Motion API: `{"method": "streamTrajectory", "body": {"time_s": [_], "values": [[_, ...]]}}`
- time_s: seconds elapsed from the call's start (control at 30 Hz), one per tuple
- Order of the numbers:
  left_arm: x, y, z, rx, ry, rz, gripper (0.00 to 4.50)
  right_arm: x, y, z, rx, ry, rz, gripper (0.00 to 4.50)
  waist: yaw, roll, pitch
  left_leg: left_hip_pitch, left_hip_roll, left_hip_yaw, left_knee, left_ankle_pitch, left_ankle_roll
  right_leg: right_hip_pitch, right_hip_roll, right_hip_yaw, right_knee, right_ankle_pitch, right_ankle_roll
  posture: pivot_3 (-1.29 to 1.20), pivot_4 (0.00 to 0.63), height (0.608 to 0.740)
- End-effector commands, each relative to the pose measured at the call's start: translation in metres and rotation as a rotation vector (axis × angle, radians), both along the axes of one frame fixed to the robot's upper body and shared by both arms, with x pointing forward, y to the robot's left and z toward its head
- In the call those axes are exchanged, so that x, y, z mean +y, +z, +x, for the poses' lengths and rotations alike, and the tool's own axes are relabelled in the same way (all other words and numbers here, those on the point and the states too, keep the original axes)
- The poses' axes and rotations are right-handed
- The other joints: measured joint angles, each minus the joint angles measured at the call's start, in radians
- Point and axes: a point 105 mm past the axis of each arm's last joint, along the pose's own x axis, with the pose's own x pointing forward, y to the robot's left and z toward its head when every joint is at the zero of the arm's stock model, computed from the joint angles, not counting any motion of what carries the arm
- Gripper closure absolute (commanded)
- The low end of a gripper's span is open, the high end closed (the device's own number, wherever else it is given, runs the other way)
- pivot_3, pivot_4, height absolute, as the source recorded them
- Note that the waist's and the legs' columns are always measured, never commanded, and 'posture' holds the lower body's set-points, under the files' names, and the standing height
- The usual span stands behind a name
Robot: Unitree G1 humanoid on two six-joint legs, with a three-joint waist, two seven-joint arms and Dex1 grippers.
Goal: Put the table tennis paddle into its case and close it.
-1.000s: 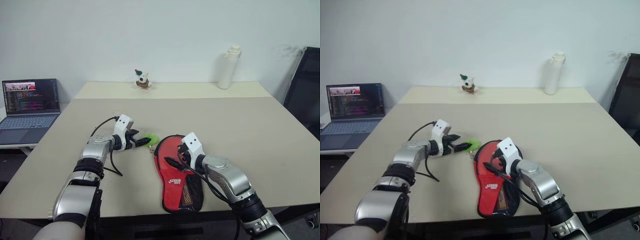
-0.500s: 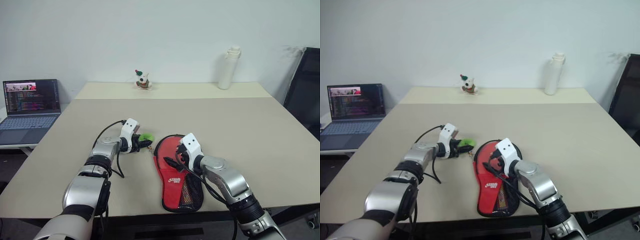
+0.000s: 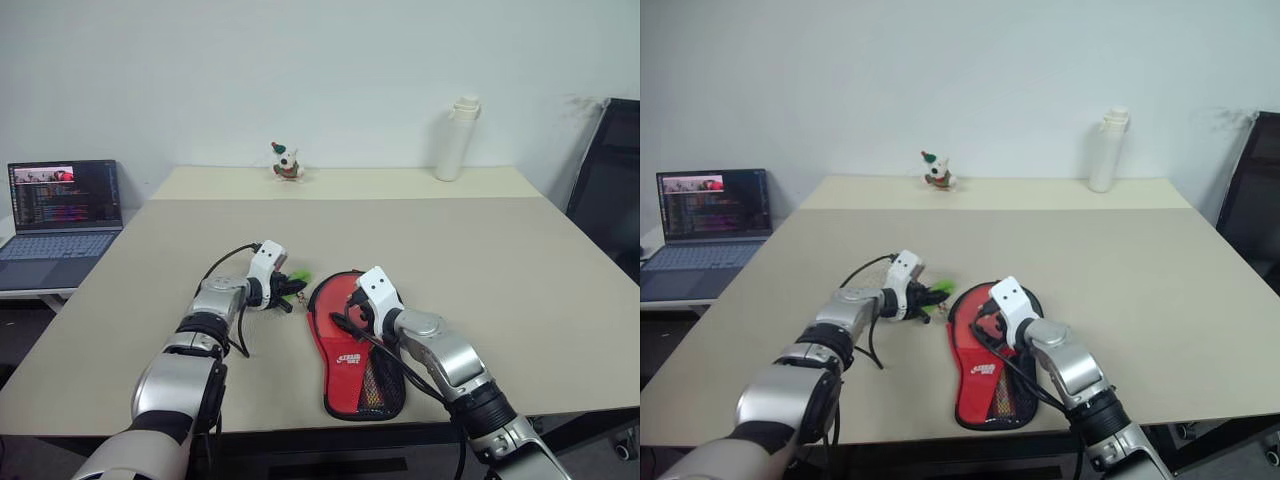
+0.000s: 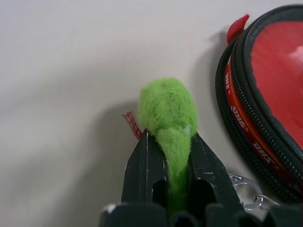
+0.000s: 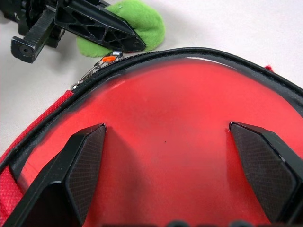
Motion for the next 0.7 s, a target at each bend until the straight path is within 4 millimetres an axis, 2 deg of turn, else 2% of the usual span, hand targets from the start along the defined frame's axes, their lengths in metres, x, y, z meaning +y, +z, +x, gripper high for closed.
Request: {"method": "streamTrajectory", "body": {"time_s": [0.03,0.17,0.27,0.47,0.7], "values": [[-0.002,0.025,0.016,-0.121,0.037,0.114,4.49,-0.006,-0.025,-0.007,0.072,0.001,-0.053,0.0,0.0,0.0,0.0,0.0,0.0,0.0,0.0,0.0,0.0,0.0,0.0,0.0,0.0,0.0,0.0,0.0,0.15,0.74],[-0.023,0.056,0.033,-0.261,0.061,0.24,4.49,-0.005,-0.039,-0.015,0.103,0.022,-0.075,0.0,0.001,-0.002,-0.001,0.0,0.0,0.0,0.0,0.0,0.0,0.0,0.0,0.0,0.0,-0.002,0.003,0.0,0.15,0.74],[-0.035,0.069,0.037,-0.317,0.063,0.273,4.49,-0.006,-0.042,-0.017,0.112,0.013,-0.072,0.0,0.0,-0.002,-0.001,0.0,0.0,0.0,0.0,0.0,0.0,0.0,0.0,0.0,-0.001,-0.002,0.003,0.0,0.15,0.74],[-0.055,0.083,0.041,-0.413,0.029,0.368,4.49,-0.01,-0.053,-0.026,0.147,0.006,-0.082,0.0,-0.004,-0.002,-0.001,0.0,0.0,0.001,-0.001,0.0,0.0,0.0,0.0,0.0,-0.001,-0.002,0.004,0.0,0.15,0.74],[-0.108,0.095,0.038,-0.642,-0.103,0.573,4.49,-0.007,-0.076,-0.052,0.214,0.043,-0.103,0.0,0.003,-0.003,-0.002,0.0,-0.001,0.001,-0.001,0.0,0.0,0.001,0.0,0.0,-0.002,-0.002,0.005,0.0,0.15,0.74]]}}
